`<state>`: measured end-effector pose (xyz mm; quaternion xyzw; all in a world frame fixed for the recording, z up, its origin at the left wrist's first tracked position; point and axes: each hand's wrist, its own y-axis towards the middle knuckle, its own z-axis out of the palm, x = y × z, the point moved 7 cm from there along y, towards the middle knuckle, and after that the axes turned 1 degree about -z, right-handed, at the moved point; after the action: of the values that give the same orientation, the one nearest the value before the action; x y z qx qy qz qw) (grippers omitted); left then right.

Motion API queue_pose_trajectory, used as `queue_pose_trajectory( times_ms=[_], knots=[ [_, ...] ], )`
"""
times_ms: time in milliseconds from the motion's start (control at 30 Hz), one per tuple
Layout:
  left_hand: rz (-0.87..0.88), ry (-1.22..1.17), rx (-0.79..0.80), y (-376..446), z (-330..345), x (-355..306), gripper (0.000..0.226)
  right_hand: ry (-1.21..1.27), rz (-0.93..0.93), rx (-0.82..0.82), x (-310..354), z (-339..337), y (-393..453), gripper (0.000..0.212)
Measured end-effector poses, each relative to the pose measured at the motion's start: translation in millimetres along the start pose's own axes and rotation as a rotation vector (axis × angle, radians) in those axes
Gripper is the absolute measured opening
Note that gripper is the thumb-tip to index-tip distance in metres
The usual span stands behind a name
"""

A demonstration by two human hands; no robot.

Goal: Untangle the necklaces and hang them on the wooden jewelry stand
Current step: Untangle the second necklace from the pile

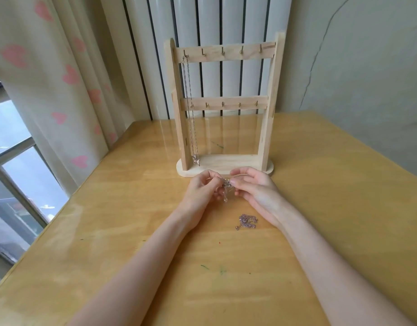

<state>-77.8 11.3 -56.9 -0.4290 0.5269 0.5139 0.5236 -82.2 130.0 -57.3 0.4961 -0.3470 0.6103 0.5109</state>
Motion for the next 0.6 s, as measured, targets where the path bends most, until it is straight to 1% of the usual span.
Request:
queue_pose_trajectory(
  times_ms=[67,200,300,433,600],
  knots=[
    [0.002,0.019,0.022,-0.3,0.9,-0.6,0.022,0.036,0.008,-0.03,-1.4,-3.3,0.1,0.019],
    [0.052,0.207,0.053,-0.5,7.6,-3.3,0.024,0.076,0.011,-0.059,-3.8,-6.2,0.7,0.02],
    [0.071,0.258,0.062,-2.9,12.3,-4.5,0.023,0.129,0.004,-0.08,-2.9,-9.3,0.8,0.018],
    [0.028,0.14,0.022,-2.7,3.2,-1.9,0.021,0.124,0.003,-0.04,-2.4,-5.9,1.7,0.015],
    [-0.053,0.002,0.038,-0.4,3.6,1.5,0.029,-0.084,-0.011,0.072,0.1,4.9,-1.3,0.016]
  ],
)
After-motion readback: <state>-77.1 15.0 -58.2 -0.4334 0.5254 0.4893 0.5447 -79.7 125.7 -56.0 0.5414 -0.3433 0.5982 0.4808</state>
